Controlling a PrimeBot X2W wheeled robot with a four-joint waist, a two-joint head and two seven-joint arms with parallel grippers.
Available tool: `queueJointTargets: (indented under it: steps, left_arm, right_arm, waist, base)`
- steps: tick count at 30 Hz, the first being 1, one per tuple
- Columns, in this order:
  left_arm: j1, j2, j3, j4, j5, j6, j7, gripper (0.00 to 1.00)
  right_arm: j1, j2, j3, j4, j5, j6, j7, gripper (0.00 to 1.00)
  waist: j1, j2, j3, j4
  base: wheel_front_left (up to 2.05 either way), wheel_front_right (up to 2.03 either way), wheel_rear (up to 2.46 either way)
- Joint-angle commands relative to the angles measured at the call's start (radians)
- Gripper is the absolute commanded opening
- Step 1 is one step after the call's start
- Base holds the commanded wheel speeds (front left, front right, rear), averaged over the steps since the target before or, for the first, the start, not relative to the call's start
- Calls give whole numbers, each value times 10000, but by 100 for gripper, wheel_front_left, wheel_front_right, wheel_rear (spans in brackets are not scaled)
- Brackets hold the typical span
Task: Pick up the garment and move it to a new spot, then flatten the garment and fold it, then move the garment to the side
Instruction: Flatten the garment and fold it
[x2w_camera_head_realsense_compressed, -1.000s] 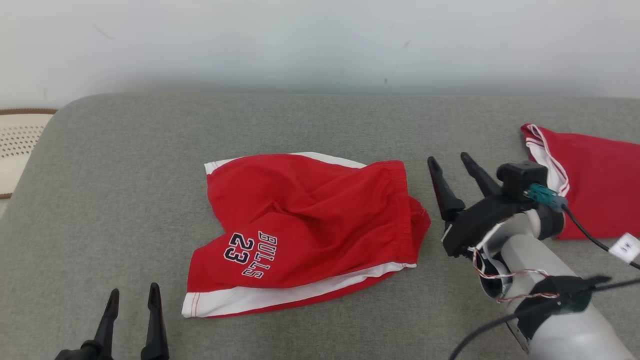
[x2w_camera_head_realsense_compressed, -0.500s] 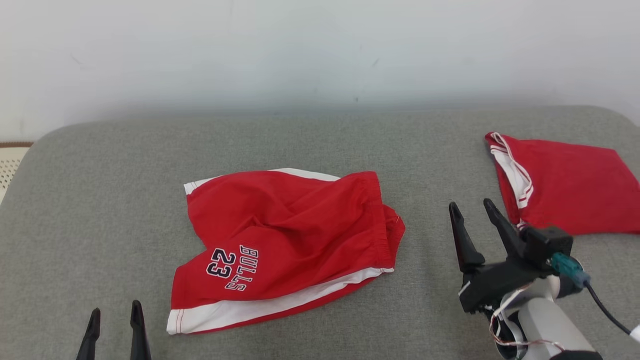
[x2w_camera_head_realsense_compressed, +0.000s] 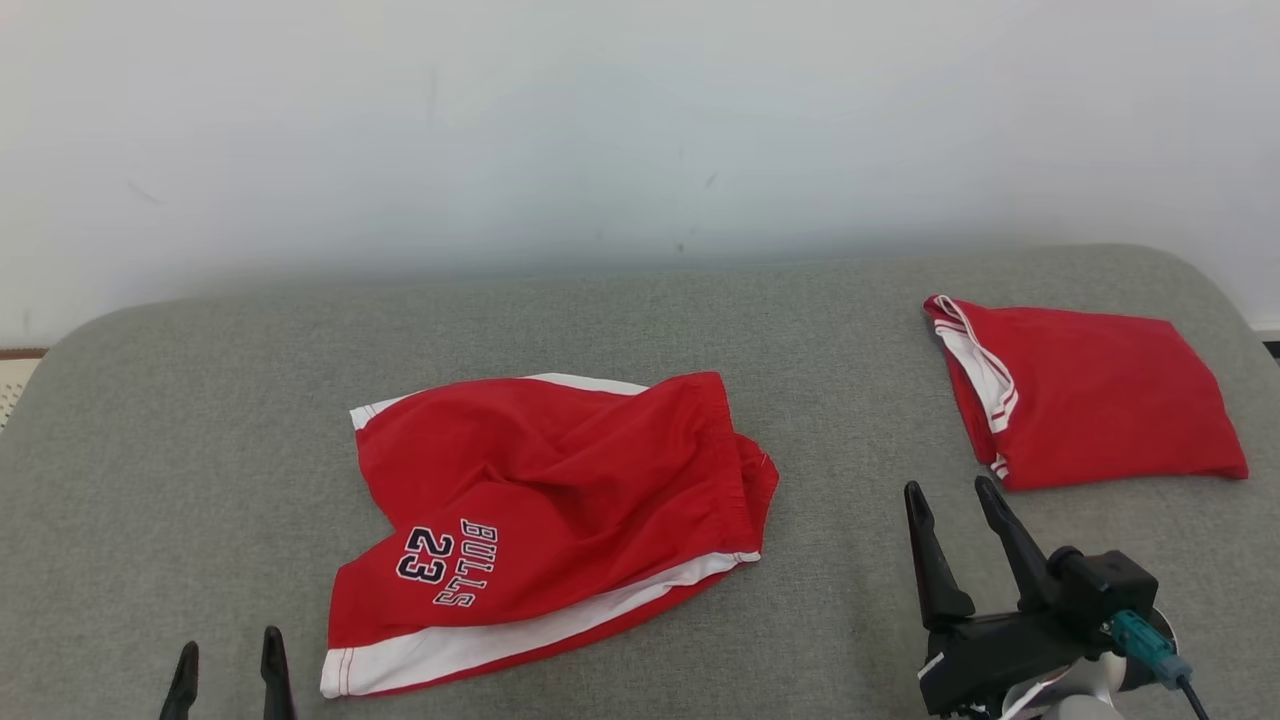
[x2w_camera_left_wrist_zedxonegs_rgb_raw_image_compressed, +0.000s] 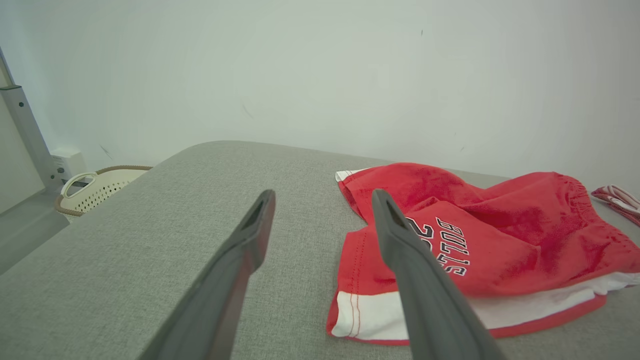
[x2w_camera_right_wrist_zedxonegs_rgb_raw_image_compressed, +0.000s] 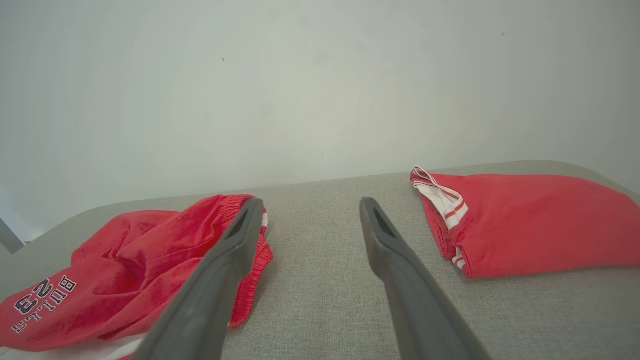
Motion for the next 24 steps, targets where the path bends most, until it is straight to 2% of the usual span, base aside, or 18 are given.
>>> queueJointTargets:
  steps: [1, 12, 24]
  left_arm:
    - [174, 54, -22, 63, 185, 52, -34, 100]
    - [300, 162, -29, 167, 562, 110, -34, 100]
    - [196, 238, -40, 148, 596, 156, -34, 100]
  right_arm:
    - [182, 36, -80, -108, -225, 3, -19, 100]
    - [917, 383, -454, -640, -798, 3, 42, 100]
    - [1056, 585, -534, -865, -1032, 3, 133, 100]
  waist:
    - [1, 1, -59, -57]
    - [1, 1, -127, -287]
    - [1, 1, -84, -426]
  base:
    - [0, 0, 0]
    - [0, 0, 0]
    - [0, 0, 0]
